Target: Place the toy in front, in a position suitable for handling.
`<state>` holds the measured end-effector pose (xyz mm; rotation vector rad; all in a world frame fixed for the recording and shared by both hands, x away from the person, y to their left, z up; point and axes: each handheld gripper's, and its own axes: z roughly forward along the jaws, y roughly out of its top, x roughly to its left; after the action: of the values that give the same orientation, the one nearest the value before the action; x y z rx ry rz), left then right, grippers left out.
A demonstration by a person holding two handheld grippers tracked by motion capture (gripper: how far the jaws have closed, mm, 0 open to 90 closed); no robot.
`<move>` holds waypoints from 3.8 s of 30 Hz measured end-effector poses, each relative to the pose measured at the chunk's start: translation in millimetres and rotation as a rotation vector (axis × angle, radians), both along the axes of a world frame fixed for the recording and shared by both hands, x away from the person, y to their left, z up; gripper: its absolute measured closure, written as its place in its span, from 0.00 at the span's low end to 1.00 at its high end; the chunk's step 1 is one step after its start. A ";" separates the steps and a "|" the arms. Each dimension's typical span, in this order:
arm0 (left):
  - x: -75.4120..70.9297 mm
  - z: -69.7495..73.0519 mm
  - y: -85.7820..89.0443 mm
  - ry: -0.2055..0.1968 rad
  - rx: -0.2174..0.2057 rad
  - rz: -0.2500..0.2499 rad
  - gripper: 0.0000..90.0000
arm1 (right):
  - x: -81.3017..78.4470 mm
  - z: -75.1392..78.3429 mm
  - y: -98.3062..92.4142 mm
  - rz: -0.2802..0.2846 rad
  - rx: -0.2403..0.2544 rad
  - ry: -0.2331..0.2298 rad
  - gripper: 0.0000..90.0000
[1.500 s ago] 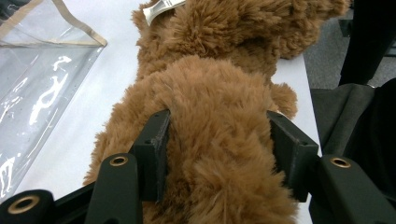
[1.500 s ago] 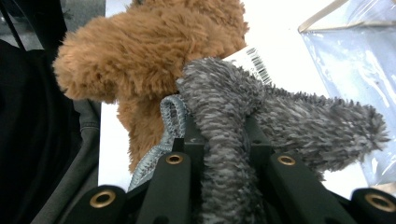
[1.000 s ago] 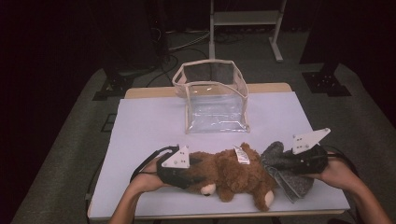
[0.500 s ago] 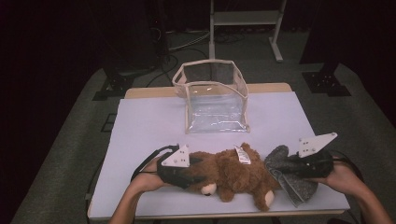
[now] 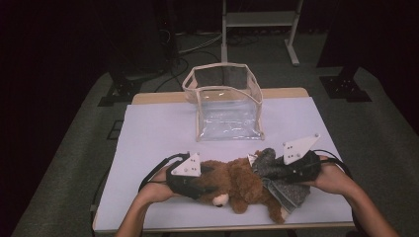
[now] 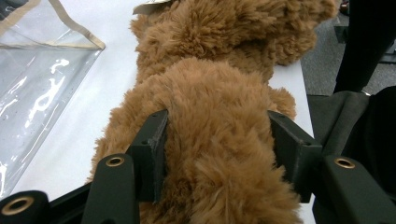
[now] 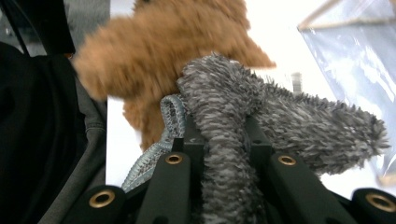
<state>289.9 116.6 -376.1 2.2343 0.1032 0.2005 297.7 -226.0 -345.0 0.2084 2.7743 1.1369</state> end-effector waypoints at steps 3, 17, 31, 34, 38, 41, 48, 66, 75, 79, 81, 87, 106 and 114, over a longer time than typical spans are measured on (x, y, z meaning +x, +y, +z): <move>0.0 0.7 -0.8 -0.003 0.006 -0.001 0.49 | -0.4 -7.9 -18.9 -0.050 0.019 0.022 0.84; 0.6 1.1 -3.4 0.001 0.003 -0.001 0.49 | -2.6 11.7 32.4 0.093 0.122 0.013 0.84; 0.3 2.0 -4.1 -0.005 0.011 -0.003 0.49 | -7.8 -1.0 6.7 0.026 0.011 0.010 0.84; 0.3 2.2 -5.5 -0.006 0.013 -0.003 0.48 | -7.6 -1.0 -4.8 -0.002 0.005 0.003 0.84; -0.4 2.5 -7.8 -0.012 0.021 -0.005 0.48 | -7.5 4.4 4.9 0.020 0.028 -0.013 0.84; -1.3 2.6 -8.3 -0.010 0.020 -0.004 0.47 | -6.8 10.8 20.3 0.058 0.061 -0.023 0.84; -2.0 2.4 -7.2 -0.012 0.019 -0.003 0.47 | -4.7 3.0 23.6 0.065 0.020 -0.006 0.84; -2.2 3.3 -12.4 -0.014 0.021 -0.022 0.47 | 0.7 51.0 48.9 0.130 0.049 0.005 0.84; -3.4 2.5 -13.8 -0.024 0.019 -0.016 0.46 | 2.5 16.2 69.2 0.145 -0.115 0.034 0.83; -3.6 3.2 -15.7 -0.024 0.017 -0.013 0.46 | 4.7 11.9 41.2 0.069 -0.103 0.037 0.83; -3.4 3.3 -17.1 -0.024 0.020 -0.018 0.46 | 4.0 13.0 33.3 0.048 -0.090 0.038 0.83; -3.3 3.1 -20.4 -0.026 0.024 -0.025 0.46 | -0.9 29.9 52.1 0.111 -0.017 0.013 0.83; 3.3 9.7 11.3 -0.005 -0.006 0.079 0.31 | 6.6 -6.6 52.4 0.076 0.002 0.057 0.84; 1.5 3.4 8.5 -0.008 -0.002 0.057 0.59 | 6.7 8.6 62.6 0.093 -0.055 0.040 0.83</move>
<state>291.4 125.0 -372.7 2.2296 0.1627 0.2405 304.4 -163.4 -336.5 0.0975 2.8739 1.0861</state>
